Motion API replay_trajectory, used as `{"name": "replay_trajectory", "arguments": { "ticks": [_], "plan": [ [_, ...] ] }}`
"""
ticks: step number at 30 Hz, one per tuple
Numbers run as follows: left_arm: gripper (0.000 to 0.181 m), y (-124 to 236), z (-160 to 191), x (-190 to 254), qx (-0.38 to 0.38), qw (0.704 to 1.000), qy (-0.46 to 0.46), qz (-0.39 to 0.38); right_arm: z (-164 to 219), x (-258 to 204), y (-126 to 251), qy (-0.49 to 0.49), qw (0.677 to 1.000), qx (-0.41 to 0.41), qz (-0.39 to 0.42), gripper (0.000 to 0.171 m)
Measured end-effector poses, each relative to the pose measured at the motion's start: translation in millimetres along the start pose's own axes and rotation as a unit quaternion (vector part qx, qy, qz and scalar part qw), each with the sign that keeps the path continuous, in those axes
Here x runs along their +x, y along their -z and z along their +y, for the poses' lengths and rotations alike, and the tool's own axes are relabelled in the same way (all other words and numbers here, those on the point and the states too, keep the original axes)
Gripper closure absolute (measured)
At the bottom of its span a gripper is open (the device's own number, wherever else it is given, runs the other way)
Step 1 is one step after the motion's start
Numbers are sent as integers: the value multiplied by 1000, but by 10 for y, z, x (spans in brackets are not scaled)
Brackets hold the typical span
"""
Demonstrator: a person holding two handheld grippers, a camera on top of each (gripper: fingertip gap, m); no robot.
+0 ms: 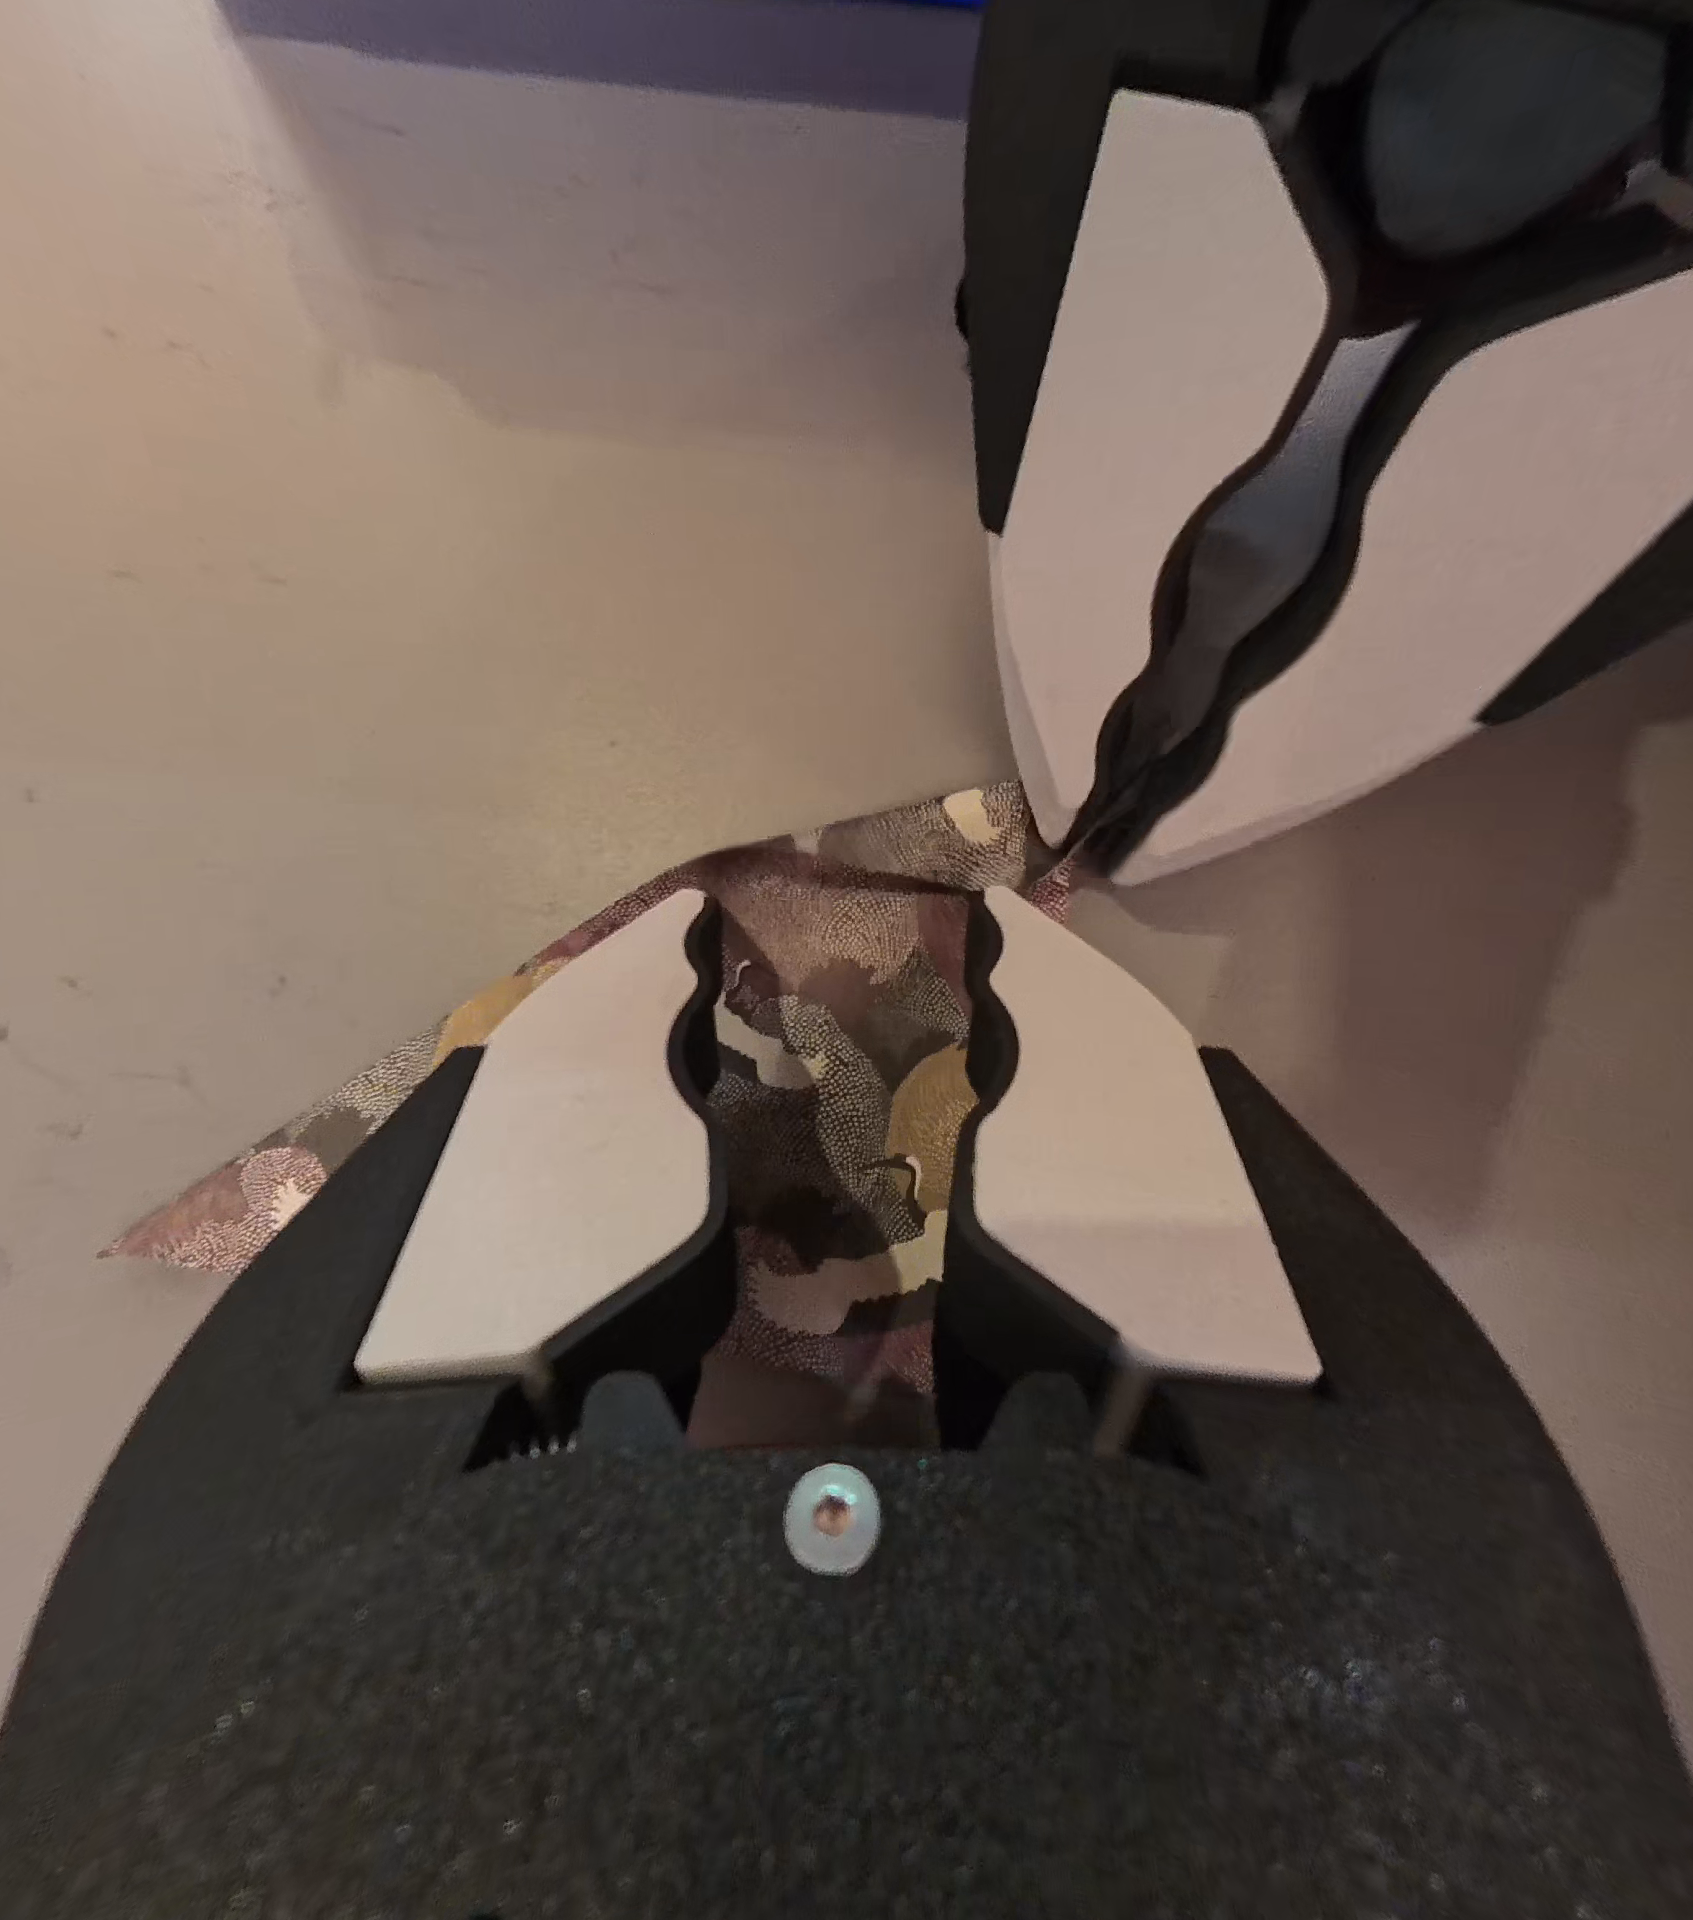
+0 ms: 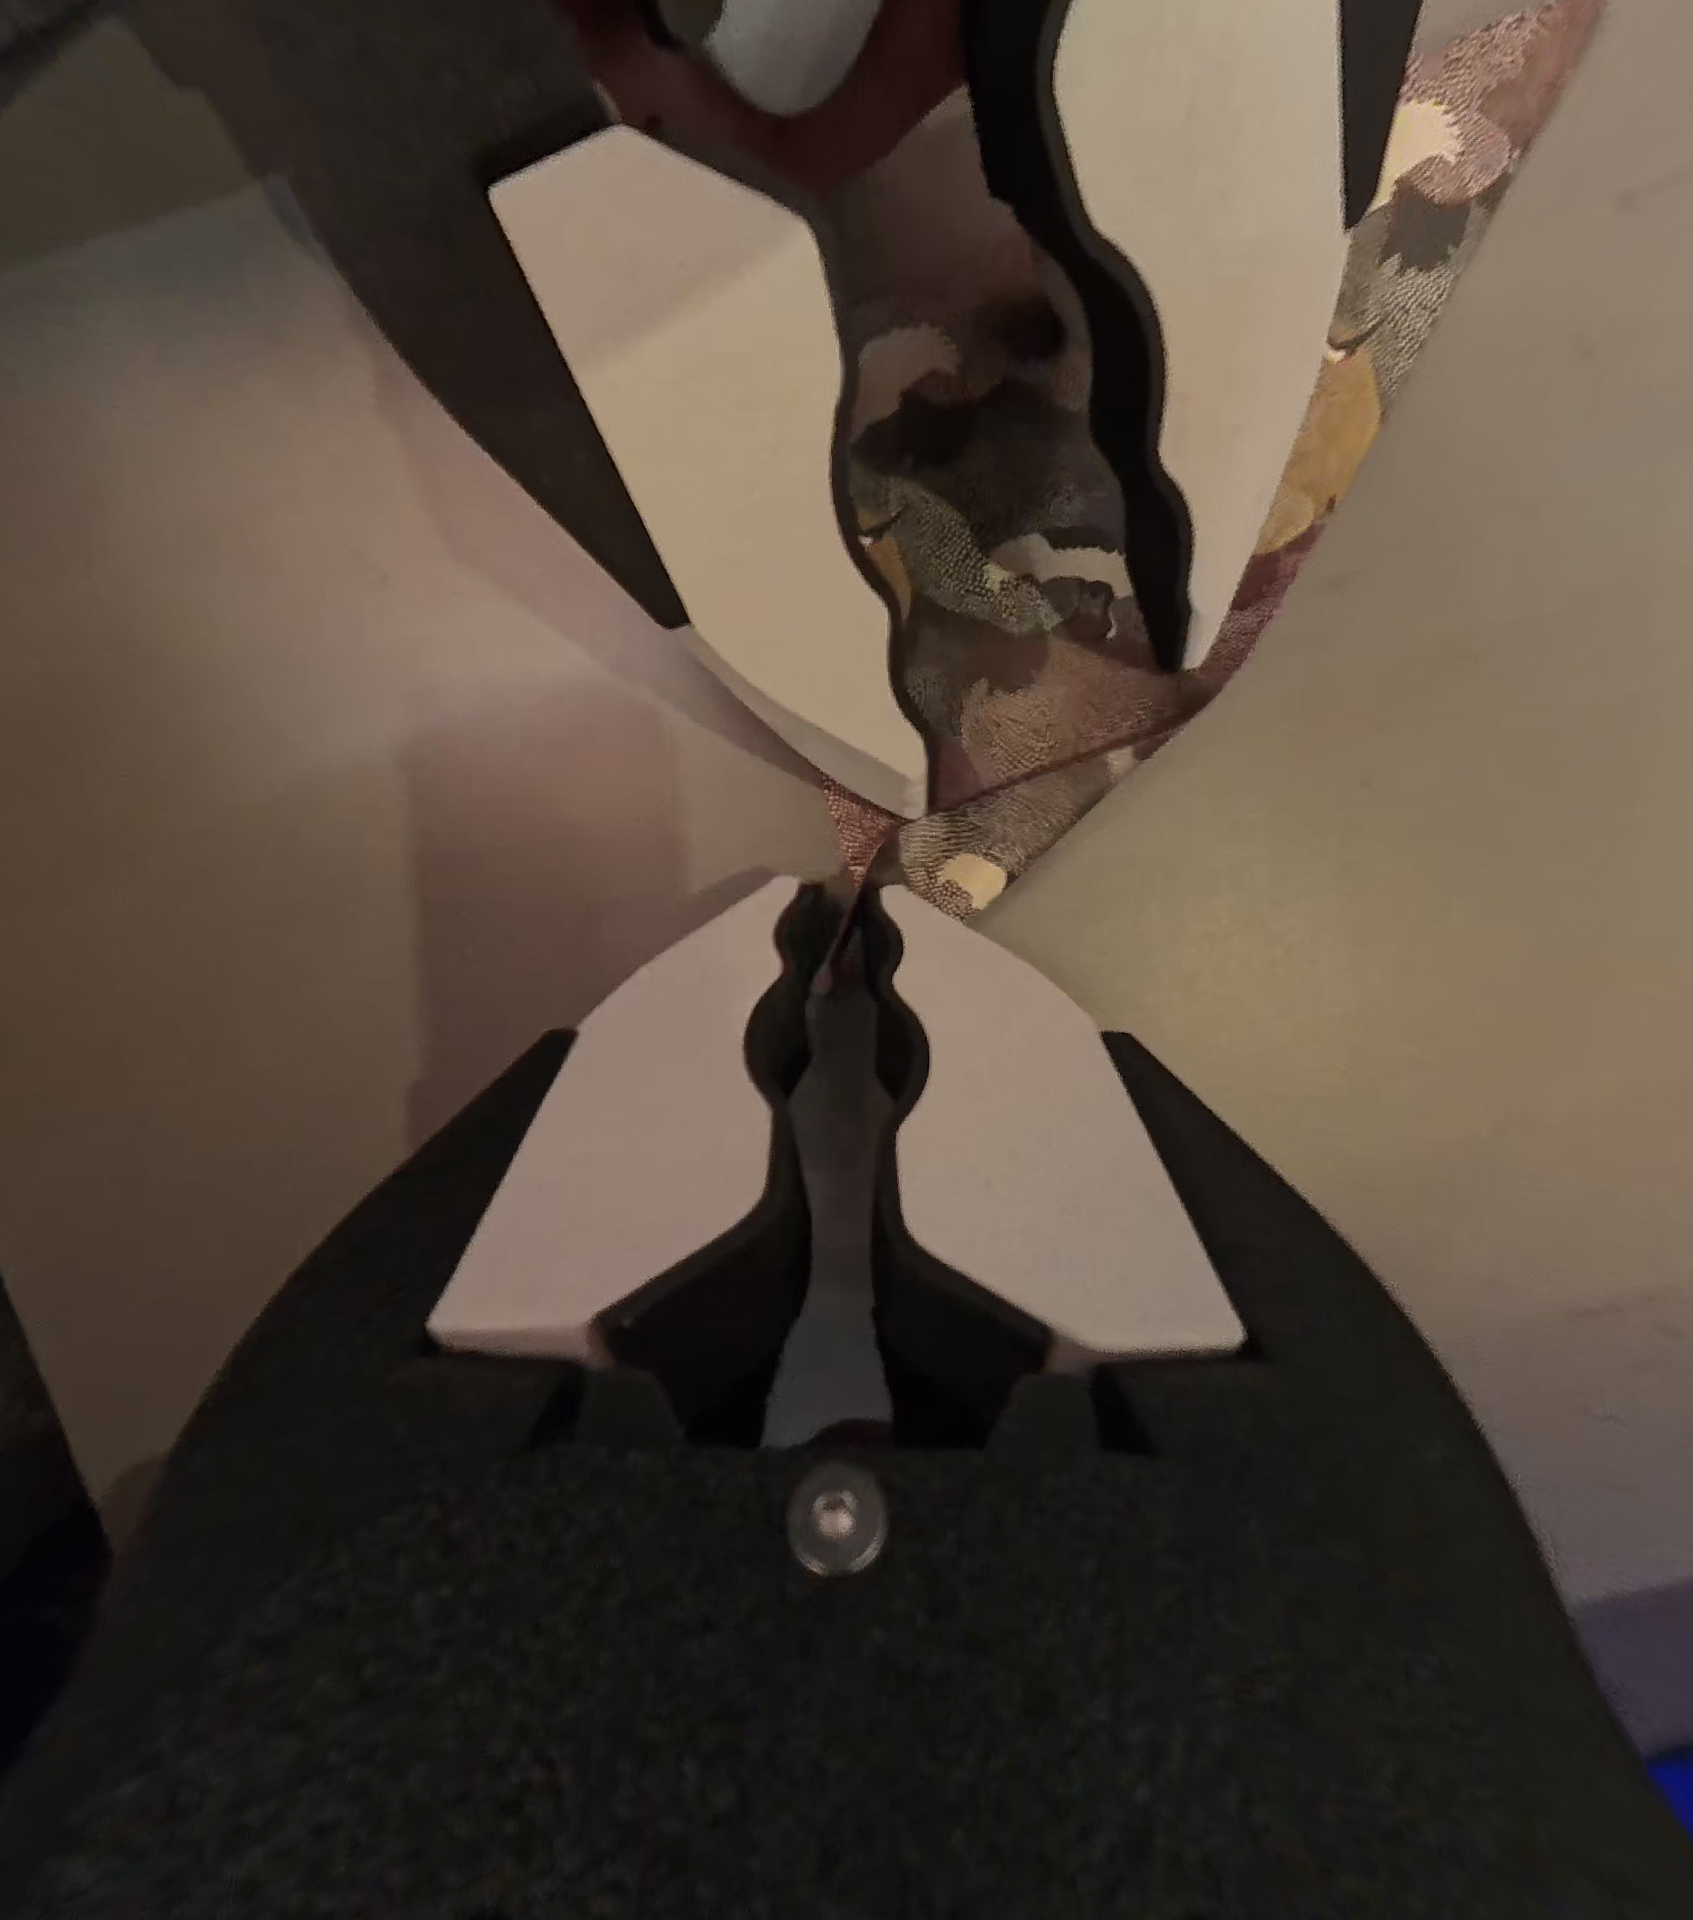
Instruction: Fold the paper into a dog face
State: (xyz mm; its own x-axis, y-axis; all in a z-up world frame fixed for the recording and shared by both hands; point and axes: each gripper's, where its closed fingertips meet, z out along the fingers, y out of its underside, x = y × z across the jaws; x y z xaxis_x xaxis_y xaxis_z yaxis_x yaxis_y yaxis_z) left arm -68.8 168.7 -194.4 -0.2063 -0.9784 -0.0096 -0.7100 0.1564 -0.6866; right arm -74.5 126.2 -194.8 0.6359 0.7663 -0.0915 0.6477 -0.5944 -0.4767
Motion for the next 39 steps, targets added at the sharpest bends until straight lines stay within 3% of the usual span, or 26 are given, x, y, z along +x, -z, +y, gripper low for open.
{"name": "replay_trajectory", "arguments": {
  "ticks": [3, 12, 25, 32, 39],
  "plan": [
    [137, -1, 0, 8, 0, 1000, -2, 2, -20, -71, 1, -20, 999, 9, -25, 151],
    [139, -2, 0, 22, 1, 1000, -3, 4, -84, -173, -13, -42, 996, 53, -65, 142],
    [145, -3, -15, 36, -3, 1000, -24, 1, -101, -124, -28, -51, 994, 81, -43, 150],
    [168, 79, -223, 112, 32, 999, -19, 31, -104, -103, -30, -56, 993, 93, -36, 153],
    [181, -94, -191, 62, -1, 1000, -18, 21, -107, -103, -27, -55, 993, 97, -35, 153]
  ]
}}
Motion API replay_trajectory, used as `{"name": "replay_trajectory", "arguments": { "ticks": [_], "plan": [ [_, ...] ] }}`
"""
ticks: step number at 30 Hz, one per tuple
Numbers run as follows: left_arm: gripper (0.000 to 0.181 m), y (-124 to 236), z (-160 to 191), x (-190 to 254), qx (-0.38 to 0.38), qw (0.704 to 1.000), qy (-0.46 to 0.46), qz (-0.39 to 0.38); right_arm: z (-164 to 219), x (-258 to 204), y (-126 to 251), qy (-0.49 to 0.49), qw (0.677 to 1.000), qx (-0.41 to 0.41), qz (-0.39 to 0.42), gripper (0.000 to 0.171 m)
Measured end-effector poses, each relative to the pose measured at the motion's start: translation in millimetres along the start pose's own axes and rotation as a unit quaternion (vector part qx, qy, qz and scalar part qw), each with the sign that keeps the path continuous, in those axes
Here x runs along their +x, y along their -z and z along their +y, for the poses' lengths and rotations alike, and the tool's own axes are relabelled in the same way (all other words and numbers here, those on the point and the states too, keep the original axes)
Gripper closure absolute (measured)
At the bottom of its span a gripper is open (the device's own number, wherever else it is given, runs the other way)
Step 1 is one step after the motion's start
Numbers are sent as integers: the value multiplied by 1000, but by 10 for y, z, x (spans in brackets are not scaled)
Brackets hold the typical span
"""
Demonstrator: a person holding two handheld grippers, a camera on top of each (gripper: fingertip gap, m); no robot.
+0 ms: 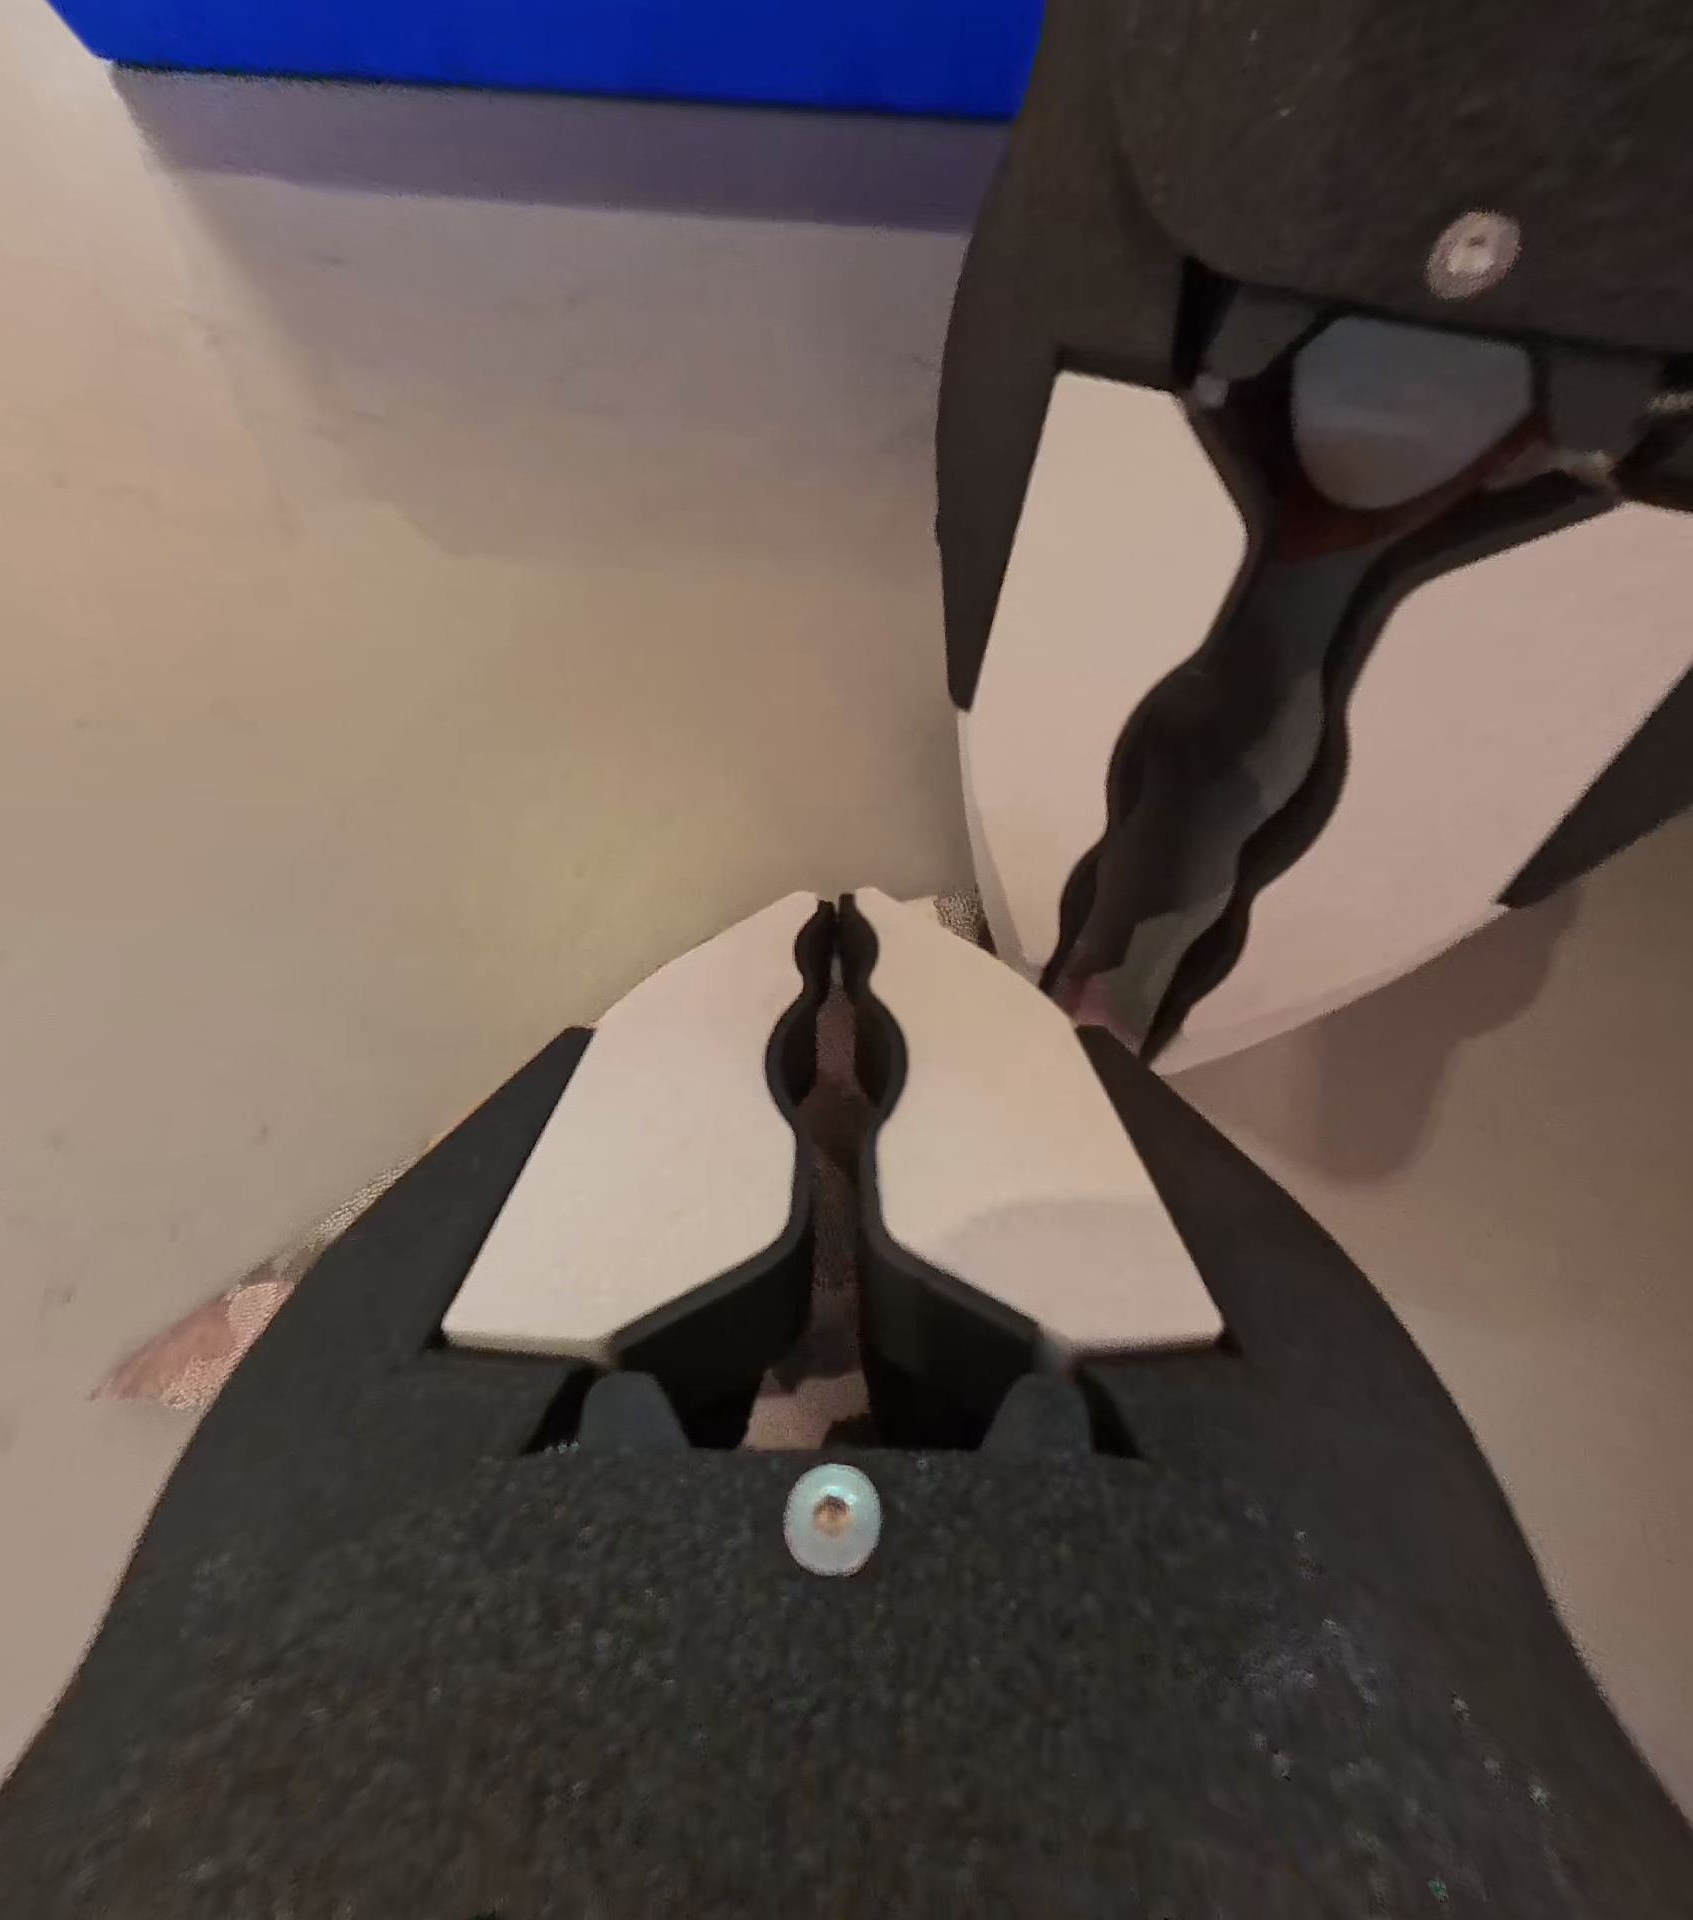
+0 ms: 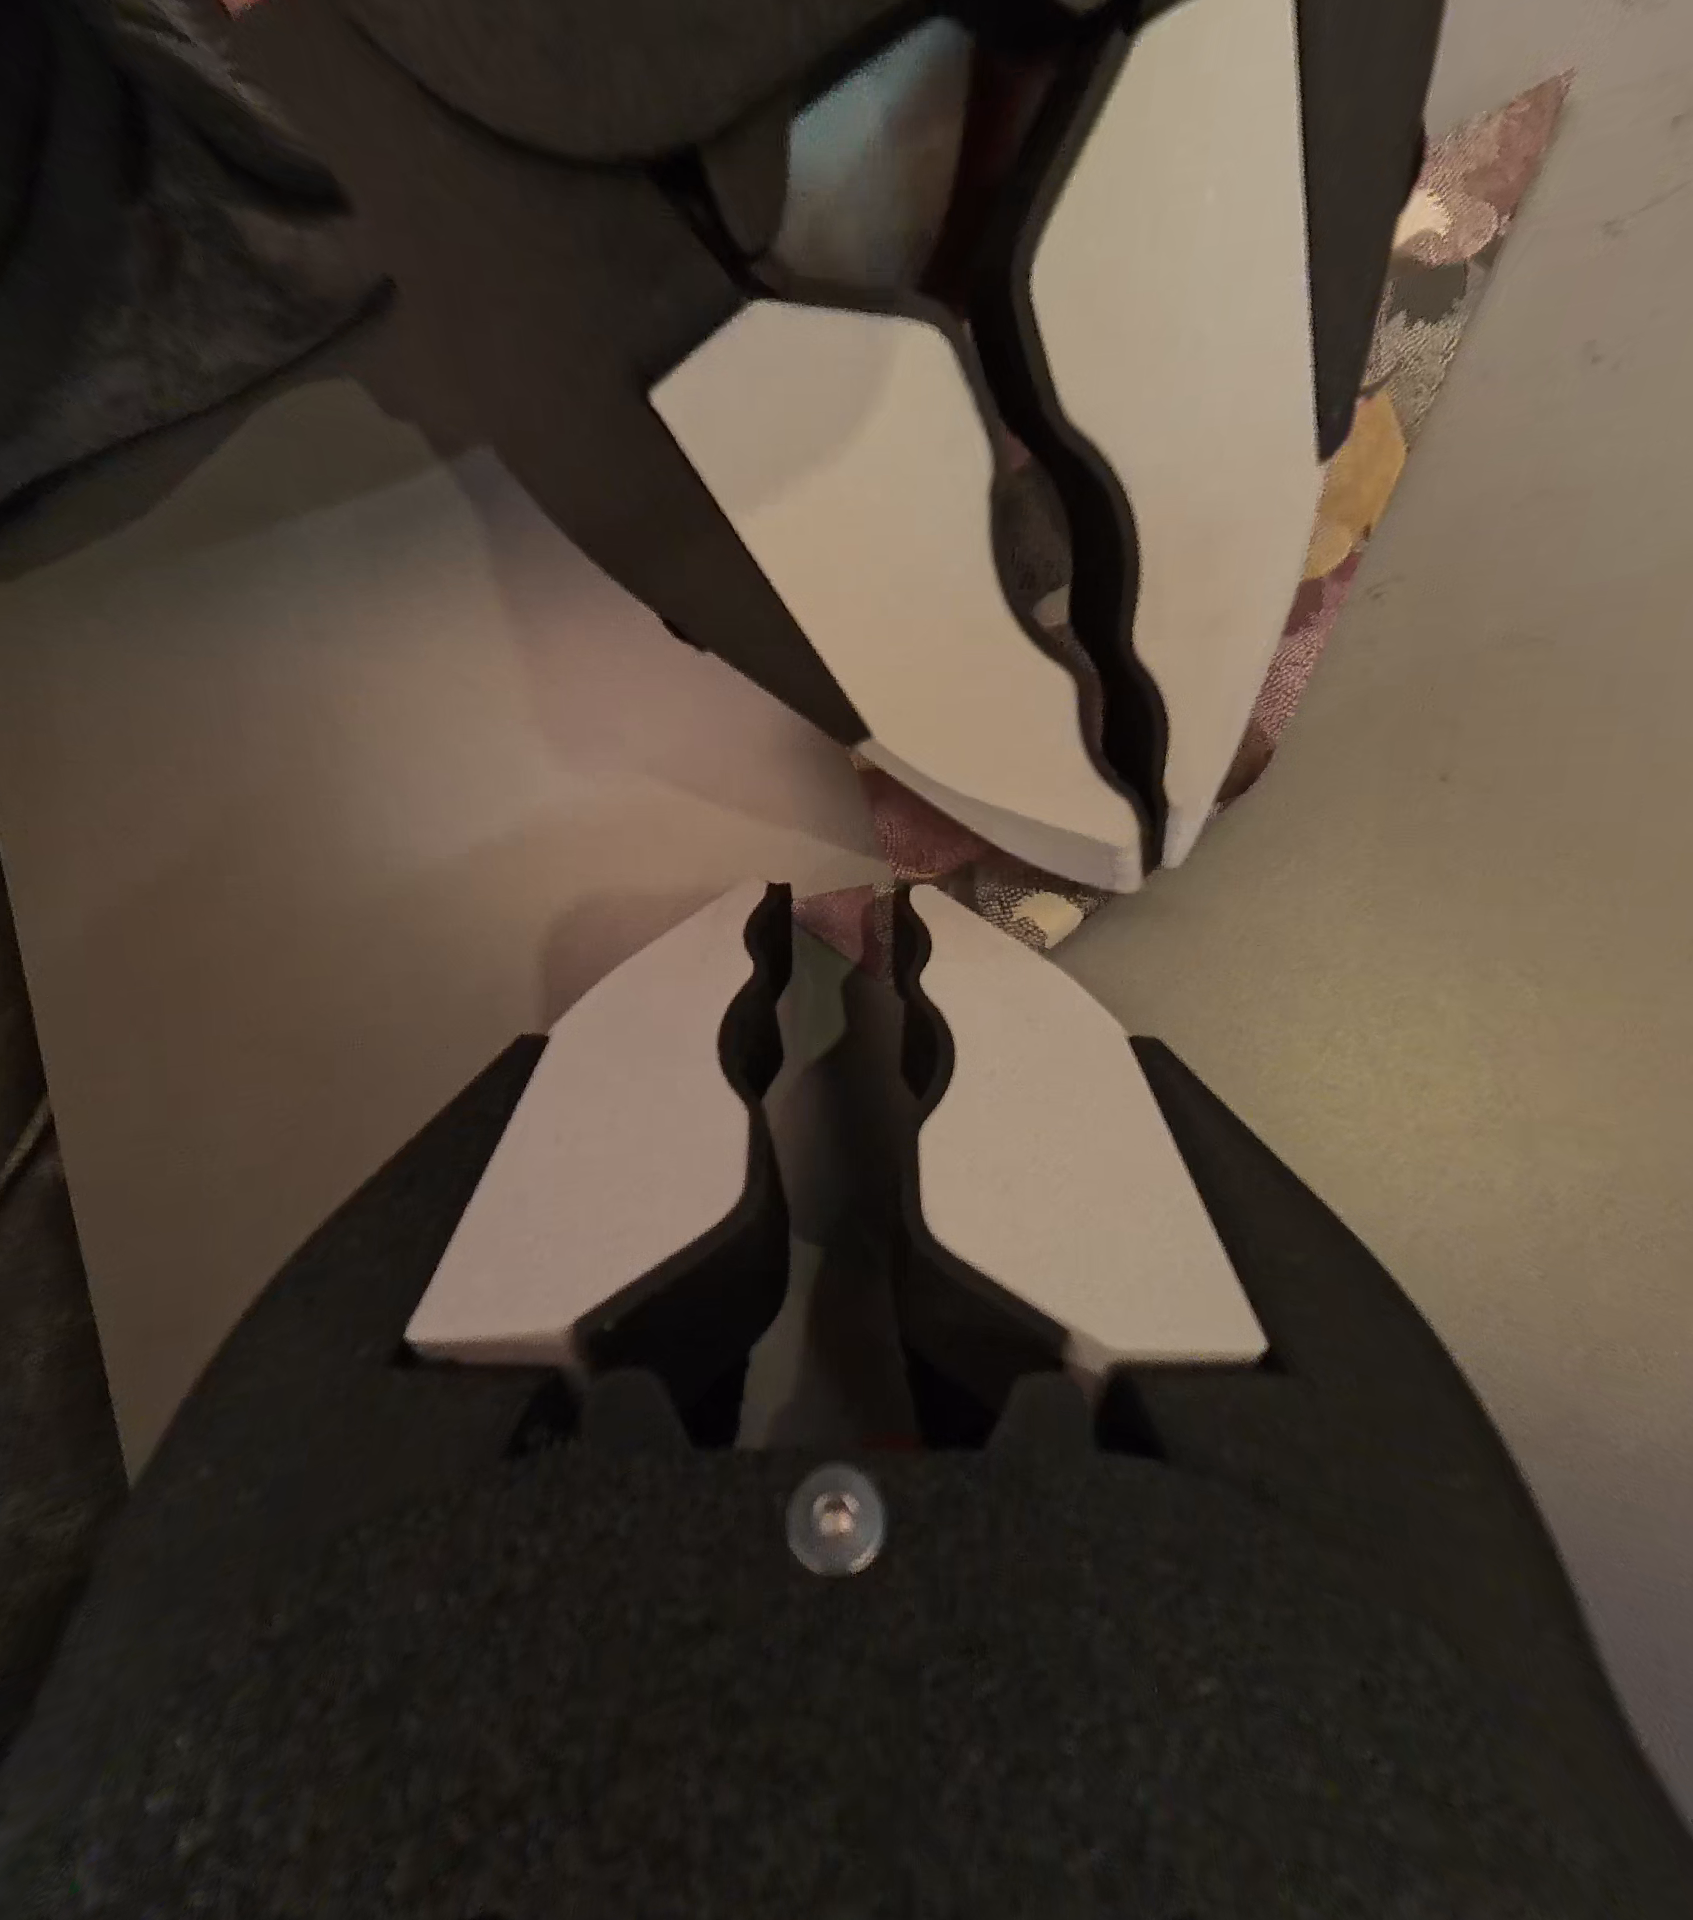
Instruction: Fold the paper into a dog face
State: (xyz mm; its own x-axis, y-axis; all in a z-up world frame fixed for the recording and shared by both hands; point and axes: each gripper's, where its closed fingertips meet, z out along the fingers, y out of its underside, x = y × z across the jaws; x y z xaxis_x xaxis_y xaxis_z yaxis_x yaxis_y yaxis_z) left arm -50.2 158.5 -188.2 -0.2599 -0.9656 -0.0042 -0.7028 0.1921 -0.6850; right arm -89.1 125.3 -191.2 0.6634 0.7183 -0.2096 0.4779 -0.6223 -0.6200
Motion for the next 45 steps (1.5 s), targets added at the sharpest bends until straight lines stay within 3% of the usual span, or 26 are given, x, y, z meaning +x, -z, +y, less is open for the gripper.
{"name": "replay_trajectory", "arguments": {
  "ticks": [22, 30, 33, 45],
  "plan": [
    [181, 37, 84, -182, -21, 999, -21, -42, -5, -11, 3, -8, 1000, 10, 14, 150],
    [181, 89, -70, -18, 13, 1000, -23, 8, -4, 3, 6, -8, 1000, 11, 14, 153],
    [181, -18, 48, -34, -18, 999, -33, 1, -3, 1, 8, -9, 1000, 12, 13, 153],
    [181, -14, 80, -183, 1, 1000, -8, -3, -3, -21, 13, -17, 1000, 22, 9, 150]
  ]
}}
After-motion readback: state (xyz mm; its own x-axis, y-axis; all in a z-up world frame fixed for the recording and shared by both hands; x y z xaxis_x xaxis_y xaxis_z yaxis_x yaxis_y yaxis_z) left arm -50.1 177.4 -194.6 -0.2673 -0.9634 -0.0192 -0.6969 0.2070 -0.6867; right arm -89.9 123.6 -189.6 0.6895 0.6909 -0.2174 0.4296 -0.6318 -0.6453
